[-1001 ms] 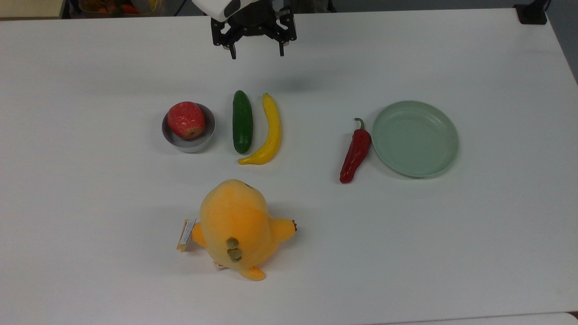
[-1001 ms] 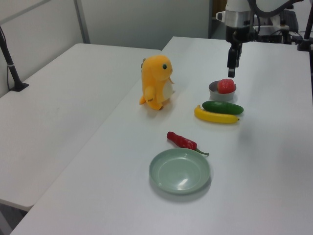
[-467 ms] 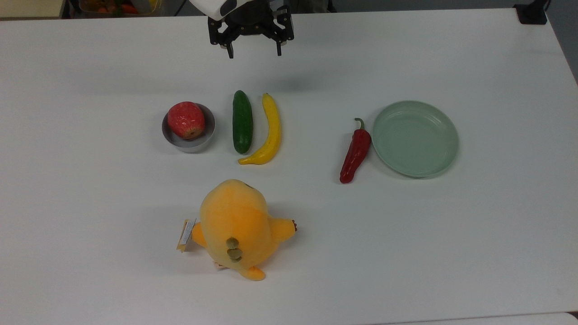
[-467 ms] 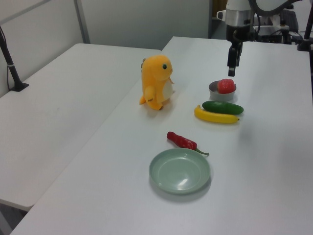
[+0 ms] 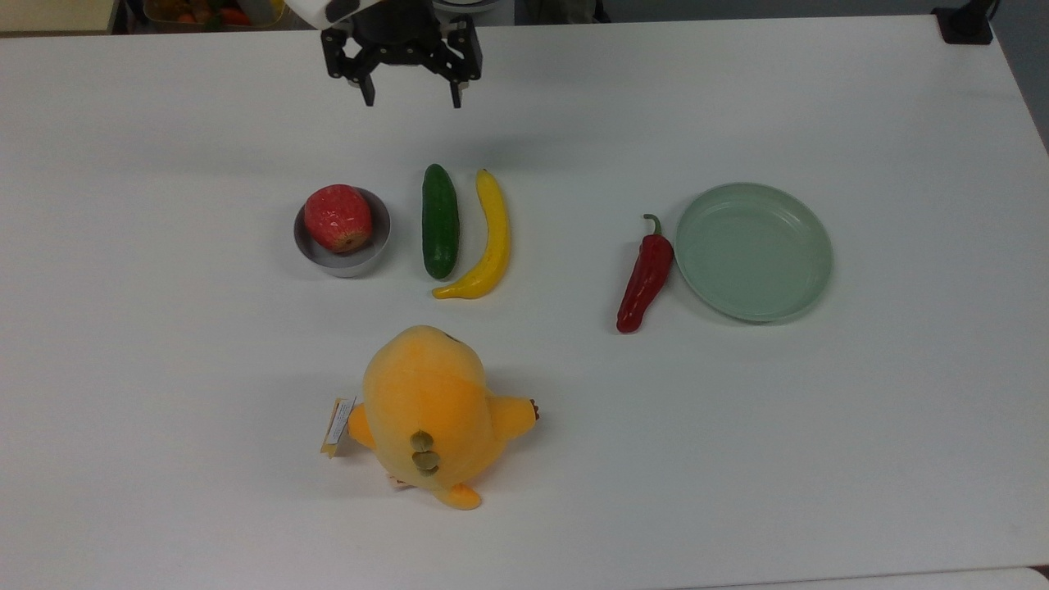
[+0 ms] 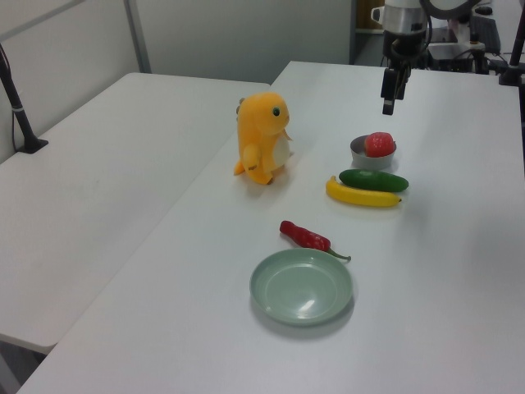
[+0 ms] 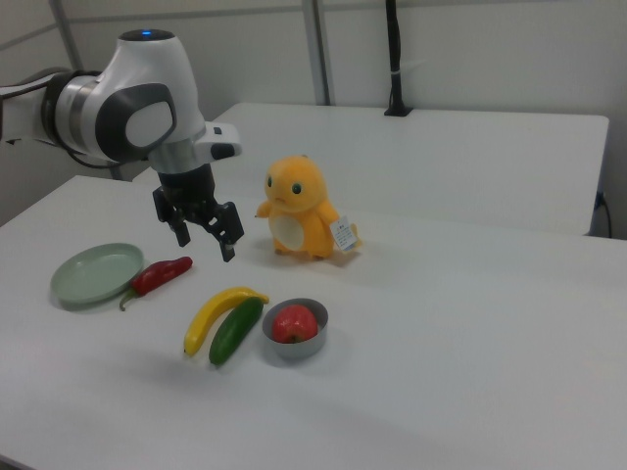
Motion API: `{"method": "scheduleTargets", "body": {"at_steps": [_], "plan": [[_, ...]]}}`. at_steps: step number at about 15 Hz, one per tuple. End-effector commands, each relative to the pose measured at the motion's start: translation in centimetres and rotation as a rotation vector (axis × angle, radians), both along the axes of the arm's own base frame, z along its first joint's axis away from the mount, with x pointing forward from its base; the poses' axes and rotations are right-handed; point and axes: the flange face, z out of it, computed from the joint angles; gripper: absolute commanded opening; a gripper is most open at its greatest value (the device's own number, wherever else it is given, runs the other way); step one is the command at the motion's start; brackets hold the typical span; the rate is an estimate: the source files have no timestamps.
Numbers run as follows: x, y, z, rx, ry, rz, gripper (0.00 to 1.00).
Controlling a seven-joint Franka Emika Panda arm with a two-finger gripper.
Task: Red apple placed in the center of the desktop
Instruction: 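Move the open gripper toward the red apple in the grey bowl, then lower the gripper into the grey bowl and close on the red apple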
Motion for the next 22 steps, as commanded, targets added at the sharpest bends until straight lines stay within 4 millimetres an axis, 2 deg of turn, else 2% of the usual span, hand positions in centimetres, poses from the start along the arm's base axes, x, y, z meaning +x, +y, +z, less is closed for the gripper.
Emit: {"method": "scheduleTargets", "body": {"at_steps": [1,3,5,7,10,13,17,22], "plan": [[0.2,-1.8,0.6,0.006,-0.065,0.000,1.00],[1.1,-3.6,0.6,-0.013,-0.105,0.084,1.00],[2.3,-5.1,-0.7,-0.026,-0.092,0.200,1.00],[3.1,-6.5,-1.2,-0.036,-0.092,0.269,1.00],[4.3,-7.6,-2.5,-0.052,-0.080,0.391,1.00],[5.1,-8.2,-3.8,-0.099,-0.047,0.433,1.00],[5.9,-8.7,-8.3,-0.138,0.045,0.523,1.00],[6.2,-8.6,-11.4,-0.189,0.119,0.601,1.00]]}}
